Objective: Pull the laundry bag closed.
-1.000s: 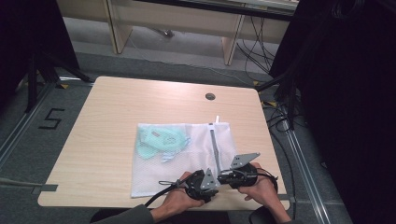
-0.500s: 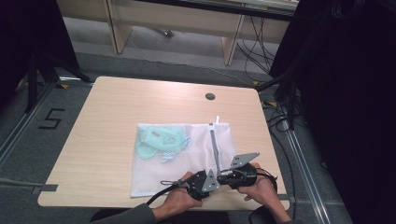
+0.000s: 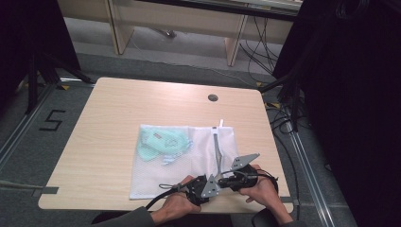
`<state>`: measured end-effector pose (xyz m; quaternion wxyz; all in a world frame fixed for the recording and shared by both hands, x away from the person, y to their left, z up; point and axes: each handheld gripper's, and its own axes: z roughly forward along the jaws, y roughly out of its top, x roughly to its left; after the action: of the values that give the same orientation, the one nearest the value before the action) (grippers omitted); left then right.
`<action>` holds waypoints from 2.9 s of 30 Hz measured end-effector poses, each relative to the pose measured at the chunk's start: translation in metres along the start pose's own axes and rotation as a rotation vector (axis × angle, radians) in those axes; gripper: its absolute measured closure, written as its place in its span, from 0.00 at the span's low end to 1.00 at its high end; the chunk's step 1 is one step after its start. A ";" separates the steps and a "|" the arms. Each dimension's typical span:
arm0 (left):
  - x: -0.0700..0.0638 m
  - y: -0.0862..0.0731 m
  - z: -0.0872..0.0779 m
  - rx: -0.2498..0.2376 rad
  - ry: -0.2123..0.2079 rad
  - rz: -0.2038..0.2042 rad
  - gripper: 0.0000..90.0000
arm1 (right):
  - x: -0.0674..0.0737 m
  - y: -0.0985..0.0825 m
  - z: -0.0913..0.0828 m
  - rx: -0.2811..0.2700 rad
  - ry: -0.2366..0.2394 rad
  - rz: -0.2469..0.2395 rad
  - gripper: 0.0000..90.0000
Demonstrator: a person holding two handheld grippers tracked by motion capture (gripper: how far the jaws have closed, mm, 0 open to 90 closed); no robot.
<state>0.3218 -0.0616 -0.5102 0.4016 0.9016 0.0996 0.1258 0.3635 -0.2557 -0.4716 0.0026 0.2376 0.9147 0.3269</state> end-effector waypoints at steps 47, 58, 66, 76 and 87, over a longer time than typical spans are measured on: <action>-0.001 0.002 0.000 -0.027 -0.022 0.018 0.98 | -0.007 0.000 0.006 0.018 0.036 0.030 0.97; 0.002 -0.001 -0.001 -0.031 -0.032 -0.008 0.98 | -0.011 0.005 0.010 0.029 0.030 0.012 0.97; 0.005 -0.003 -0.002 -0.022 -0.026 -0.010 0.98 | -0.013 0.009 0.014 0.041 0.034 0.009 0.97; 0.004 -0.002 -0.004 -0.021 -0.044 -0.012 0.98 | -0.018 0.012 0.015 0.048 0.023 0.013 0.97; 0.003 -0.002 -0.006 -0.024 -0.055 -0.022 0.98 | -0.024 0.013 0.016 0.049 0.015 0.015 0.97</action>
<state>0.3226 -0.0556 -0.5074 0.4163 0.8987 0.0969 0.0980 0.3932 -0.2473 -0.4801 -0.0127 0.2420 0.9205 0.3064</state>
